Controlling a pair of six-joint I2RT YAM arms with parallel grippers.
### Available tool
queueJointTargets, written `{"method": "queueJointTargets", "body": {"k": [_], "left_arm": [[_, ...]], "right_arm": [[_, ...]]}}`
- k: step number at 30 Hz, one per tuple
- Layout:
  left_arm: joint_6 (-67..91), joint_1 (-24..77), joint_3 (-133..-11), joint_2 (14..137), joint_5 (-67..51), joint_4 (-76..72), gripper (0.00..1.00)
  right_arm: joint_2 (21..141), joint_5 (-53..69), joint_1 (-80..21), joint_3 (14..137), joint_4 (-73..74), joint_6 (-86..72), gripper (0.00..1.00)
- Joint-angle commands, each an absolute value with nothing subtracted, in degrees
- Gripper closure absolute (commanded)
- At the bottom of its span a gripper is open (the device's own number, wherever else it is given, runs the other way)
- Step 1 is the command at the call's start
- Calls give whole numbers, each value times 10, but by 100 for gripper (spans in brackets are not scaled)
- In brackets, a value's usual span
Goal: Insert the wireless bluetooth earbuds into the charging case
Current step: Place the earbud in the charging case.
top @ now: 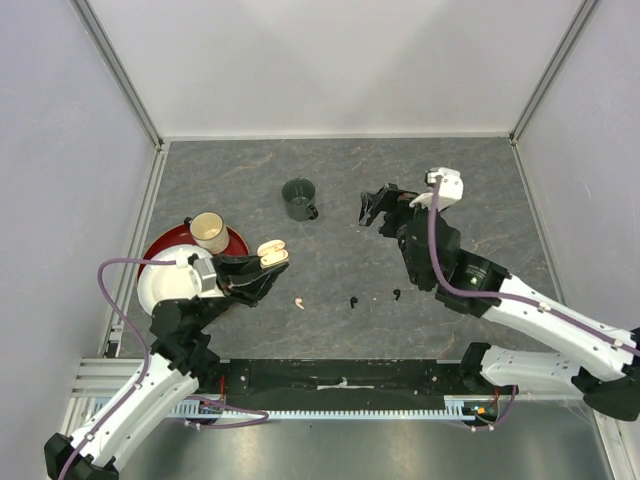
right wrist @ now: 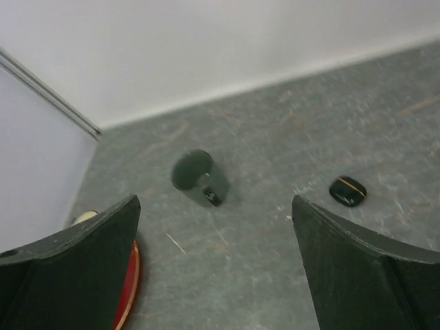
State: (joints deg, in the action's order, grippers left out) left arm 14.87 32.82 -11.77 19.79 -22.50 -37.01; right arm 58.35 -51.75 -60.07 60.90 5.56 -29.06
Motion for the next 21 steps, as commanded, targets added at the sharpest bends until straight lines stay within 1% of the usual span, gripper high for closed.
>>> {"method": "queueJointTargets", "body": {"k": [1, 3, 8, 10, 15, 19, 21], "left_arm": [[120, 326, -149, 179, -212, -346, 98], [114, 326, -154, 172, -212, -331, 98], [106, 326, -163, 143, -207, -301, 98], [105, 326, -164, 135, -207, -290, 98], [95, 326, -182, 106, -202, -258, 98], [83, 326, -198, 96, -200, -233, 98], [77, 326, -207, 93, -202, -219, 98]], "right_arm": [[633, -358, -530, 621, 230, -413, 2], [665, -309, -516, 609, 237, -422, 2], [736, -186, -519, 587, 226, -468, 3], [773, -164, -522, 584, 214, -472, 5], [857, -119, -556, 601, 192, -431, 7], [915, -81, -581, 626, 175, -413, 15], [945, -70, -597, 642, 168, -411, 17]]}}
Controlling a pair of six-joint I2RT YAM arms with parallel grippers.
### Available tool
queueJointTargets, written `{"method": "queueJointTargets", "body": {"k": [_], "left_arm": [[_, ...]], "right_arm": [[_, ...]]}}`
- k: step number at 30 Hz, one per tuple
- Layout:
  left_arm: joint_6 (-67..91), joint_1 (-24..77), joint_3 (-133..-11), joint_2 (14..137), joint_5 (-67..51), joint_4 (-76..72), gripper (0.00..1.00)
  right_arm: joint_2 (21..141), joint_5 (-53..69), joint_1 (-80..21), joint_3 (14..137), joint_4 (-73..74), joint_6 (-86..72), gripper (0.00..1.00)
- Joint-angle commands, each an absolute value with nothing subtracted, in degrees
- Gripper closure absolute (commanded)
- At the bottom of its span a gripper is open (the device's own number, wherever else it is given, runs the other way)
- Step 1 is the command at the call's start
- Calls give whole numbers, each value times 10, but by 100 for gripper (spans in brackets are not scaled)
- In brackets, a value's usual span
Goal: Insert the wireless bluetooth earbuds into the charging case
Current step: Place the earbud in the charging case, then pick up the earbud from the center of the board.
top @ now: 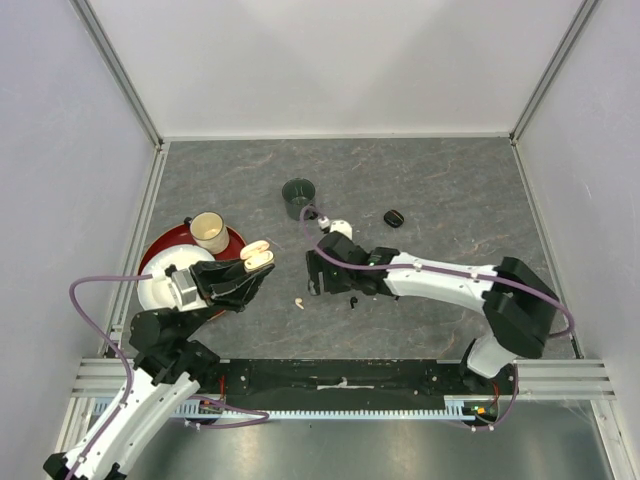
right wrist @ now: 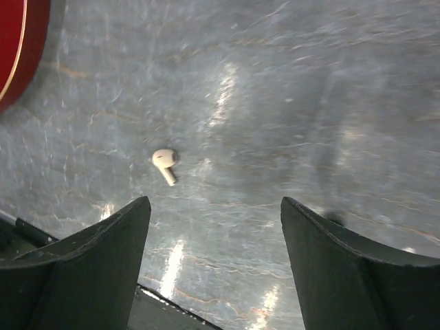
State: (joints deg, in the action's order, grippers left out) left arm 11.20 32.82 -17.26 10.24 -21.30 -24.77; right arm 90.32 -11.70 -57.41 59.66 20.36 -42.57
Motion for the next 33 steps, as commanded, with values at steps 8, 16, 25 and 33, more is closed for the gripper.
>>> {"method": "queueJointTargets", "body": {"k": [8, 16, 25, 33], "left_arm": [[62, 326, -223, 78, -195, -193, 98], [55, 326, -233, 65, -187, -172, 98], [52, 326, -238, 70, -188, -170, 98], [53, 326, -237, 70, -188, -168, 98]], "right_arm": [[1031, -66, -631, 701, 153, -416, 25], [1072, -55, -633, 718, 152, -414, 34], [1100, -53, -633, 731, 152, -410, 38], [1113, -61, -633, 735, 154, -411, 40]]}}
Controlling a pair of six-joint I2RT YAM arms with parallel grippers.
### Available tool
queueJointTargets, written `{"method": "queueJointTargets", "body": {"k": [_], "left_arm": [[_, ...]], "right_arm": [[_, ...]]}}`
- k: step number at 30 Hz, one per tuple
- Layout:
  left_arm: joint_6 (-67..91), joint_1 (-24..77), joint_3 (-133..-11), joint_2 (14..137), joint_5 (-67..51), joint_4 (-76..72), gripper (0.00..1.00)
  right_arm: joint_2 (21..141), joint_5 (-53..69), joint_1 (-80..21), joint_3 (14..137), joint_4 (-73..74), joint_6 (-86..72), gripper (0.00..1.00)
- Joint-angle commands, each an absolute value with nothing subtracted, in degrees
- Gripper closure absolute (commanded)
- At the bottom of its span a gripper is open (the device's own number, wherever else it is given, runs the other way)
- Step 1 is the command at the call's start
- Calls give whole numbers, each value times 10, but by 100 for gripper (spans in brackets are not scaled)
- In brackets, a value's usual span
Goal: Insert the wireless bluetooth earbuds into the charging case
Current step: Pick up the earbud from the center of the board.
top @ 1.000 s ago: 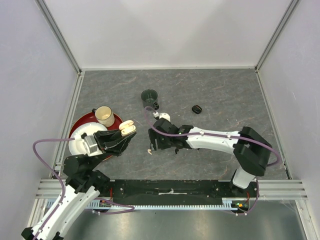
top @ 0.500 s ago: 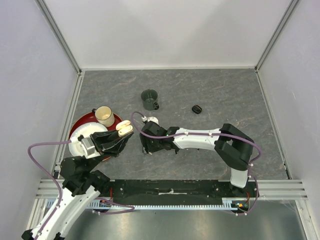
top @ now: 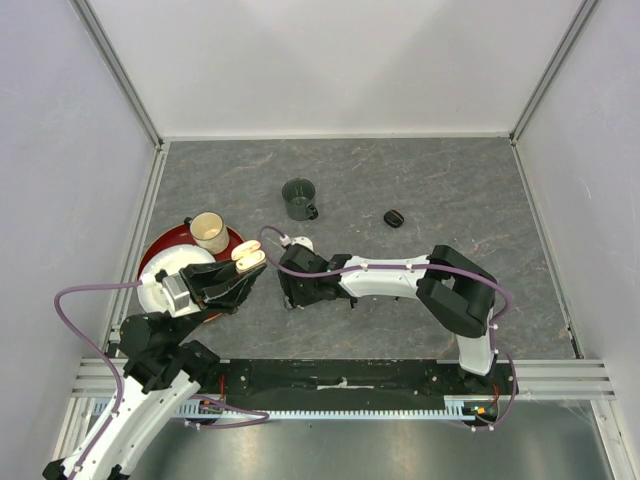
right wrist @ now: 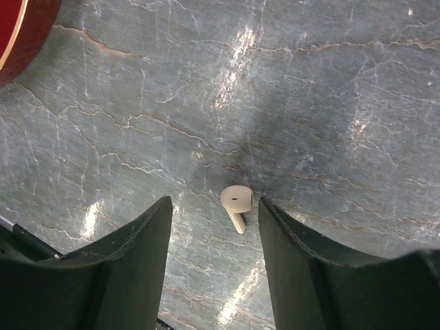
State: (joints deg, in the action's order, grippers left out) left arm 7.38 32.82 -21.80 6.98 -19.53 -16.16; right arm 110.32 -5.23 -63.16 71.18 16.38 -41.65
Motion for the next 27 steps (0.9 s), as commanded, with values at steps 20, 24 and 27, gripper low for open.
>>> {"method": "queueJointTargets", "body": {"k": [20, 24, 27], "left_arm": [[54, 326, -236, 74, -184, -165, 98], [54, 326, -236, 76, -183, -165, 98], [54, 326, -234, 77, -182, -165, 98]], "right_arm": [[1129, -98, -633, 753, 207, -411, 51], [1126, -103, -634, 754, 216, -410, 51], [1123, -112, -639, 756, 221, -407, 51]]}}
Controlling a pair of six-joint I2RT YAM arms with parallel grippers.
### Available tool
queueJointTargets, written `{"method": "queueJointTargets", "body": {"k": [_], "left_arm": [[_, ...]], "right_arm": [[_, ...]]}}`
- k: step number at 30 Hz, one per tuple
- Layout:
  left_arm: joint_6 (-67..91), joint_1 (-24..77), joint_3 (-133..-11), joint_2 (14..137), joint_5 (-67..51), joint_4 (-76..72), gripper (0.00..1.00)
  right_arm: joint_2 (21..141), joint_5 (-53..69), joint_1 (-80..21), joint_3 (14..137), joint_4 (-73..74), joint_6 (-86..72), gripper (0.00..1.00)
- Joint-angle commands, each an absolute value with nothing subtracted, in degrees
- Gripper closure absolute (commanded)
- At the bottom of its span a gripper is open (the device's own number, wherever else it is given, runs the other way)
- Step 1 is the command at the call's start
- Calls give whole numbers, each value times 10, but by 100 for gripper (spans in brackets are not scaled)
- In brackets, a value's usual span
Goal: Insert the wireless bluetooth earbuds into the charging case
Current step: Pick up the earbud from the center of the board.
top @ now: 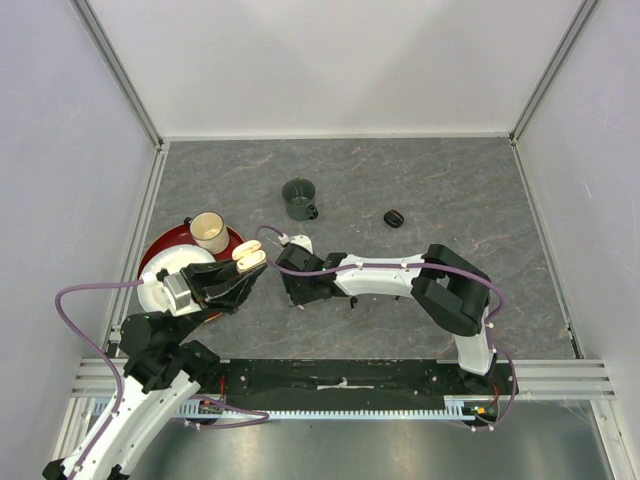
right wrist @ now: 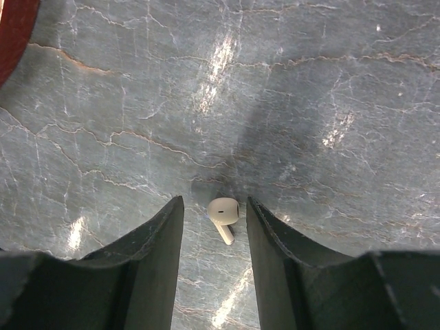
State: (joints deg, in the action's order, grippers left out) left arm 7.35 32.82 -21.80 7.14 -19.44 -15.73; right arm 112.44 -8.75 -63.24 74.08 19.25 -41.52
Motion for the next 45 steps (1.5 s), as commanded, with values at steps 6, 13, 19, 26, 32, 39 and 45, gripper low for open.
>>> {"method": "queueJointTargets", "body": {"k": [6, 13, 19, 26, 32, 39, 45], "left_arm": [[56, 326, -232, 79, -185, -166, 98], [59, 326, -230, 76, -184, -166, 98], [59, 326, -229, 74, -182, -164, 98], [59, 326, -228, 75, -182, -164, 98], [60, 326, -228, 71, -181, -163, 98], [59, 326, -229, 73, -179, -163, 98], [63, 326, -229, 74, -183, -166, 98]], "right_arm": [[1129, -115, -643, 763, 234, -406, 53], [1138, -111, -645, 768, 234, -405, 55], [1140, -117, -645, 768, 231, -416, 61], [1139, -126, -644, 760, 230, -435, 71], [1110, -155, -626, 730, 224, -456, 78], [1049, -233, -568, 668, 214, -518, 82], [1023, -297, -524, 624, 207, -586, 79]]}}
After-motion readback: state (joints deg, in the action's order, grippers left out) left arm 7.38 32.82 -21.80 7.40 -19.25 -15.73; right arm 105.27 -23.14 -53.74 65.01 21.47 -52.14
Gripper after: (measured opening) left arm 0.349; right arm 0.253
